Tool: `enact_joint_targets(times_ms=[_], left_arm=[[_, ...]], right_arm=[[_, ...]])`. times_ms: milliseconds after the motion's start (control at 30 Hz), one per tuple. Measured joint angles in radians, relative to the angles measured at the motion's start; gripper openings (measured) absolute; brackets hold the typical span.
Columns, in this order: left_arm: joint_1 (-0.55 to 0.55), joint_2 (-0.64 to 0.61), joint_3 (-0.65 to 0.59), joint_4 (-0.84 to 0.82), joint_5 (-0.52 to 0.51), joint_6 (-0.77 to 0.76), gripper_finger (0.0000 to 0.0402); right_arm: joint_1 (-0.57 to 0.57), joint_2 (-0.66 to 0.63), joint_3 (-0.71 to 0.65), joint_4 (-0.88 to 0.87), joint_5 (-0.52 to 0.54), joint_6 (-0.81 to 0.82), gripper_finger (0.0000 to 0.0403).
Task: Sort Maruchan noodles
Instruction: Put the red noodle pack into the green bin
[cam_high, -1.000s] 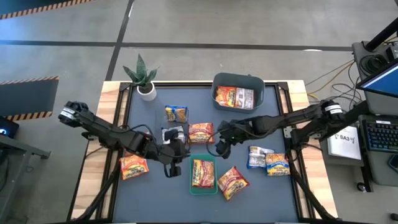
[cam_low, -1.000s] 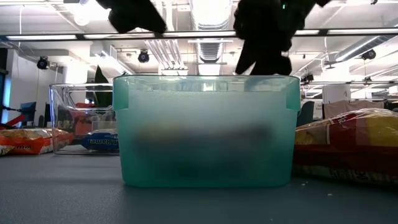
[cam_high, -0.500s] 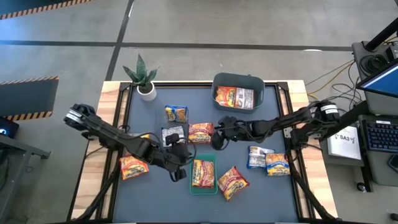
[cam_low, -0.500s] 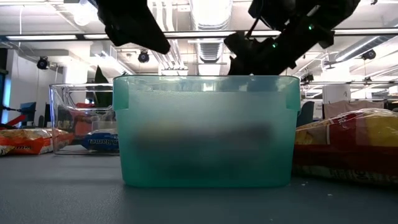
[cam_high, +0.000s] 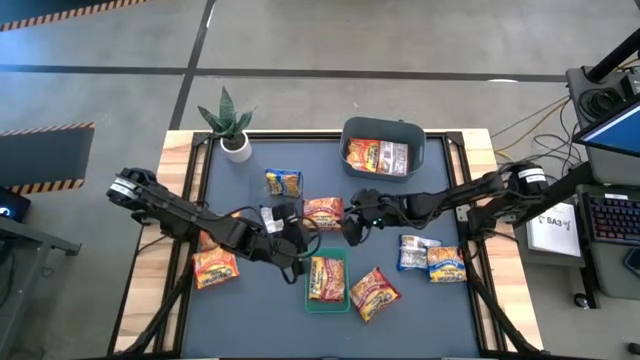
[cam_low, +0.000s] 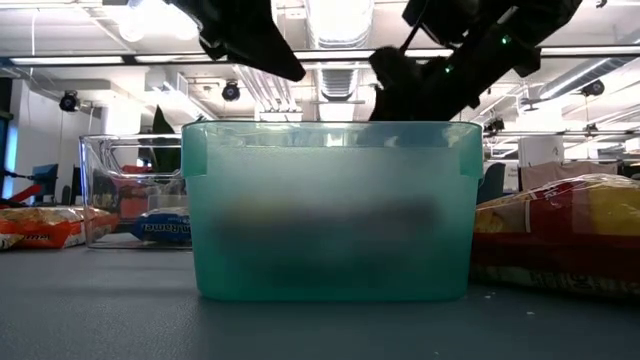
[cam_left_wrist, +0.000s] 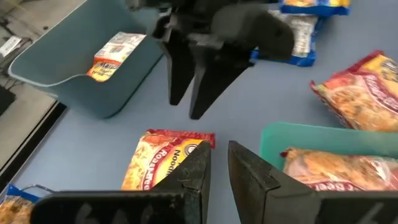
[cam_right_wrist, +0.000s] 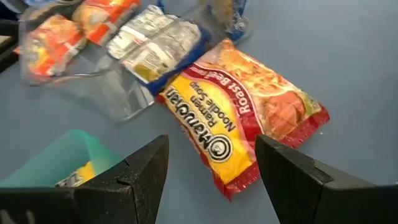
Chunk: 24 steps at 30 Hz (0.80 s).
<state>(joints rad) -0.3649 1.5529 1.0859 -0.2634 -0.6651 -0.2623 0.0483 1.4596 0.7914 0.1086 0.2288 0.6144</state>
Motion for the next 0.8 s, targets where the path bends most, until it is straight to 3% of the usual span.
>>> enact_joint_targets(times_ms=[200,533,800], left_arm=[[0.009,0.011,0.000,-0.005,0.000,-0.004,0.0038],[0.008,0.003,-0.001,-0.016,-0.089,0.029,0.0038],[0.011,-0.011,-0.001,-0.013,-0.139,0.072,0.0038]], right_arm=[[-0.019,-0.031,-0.009,0.019,-0.001,-0.114,0.0199],[-0.087,0.161,-0.009,0.282,0.000,-0.250,0.0023],[-0.101,0.280,0.043,0.290,0.000,-0.254,0.0013]])
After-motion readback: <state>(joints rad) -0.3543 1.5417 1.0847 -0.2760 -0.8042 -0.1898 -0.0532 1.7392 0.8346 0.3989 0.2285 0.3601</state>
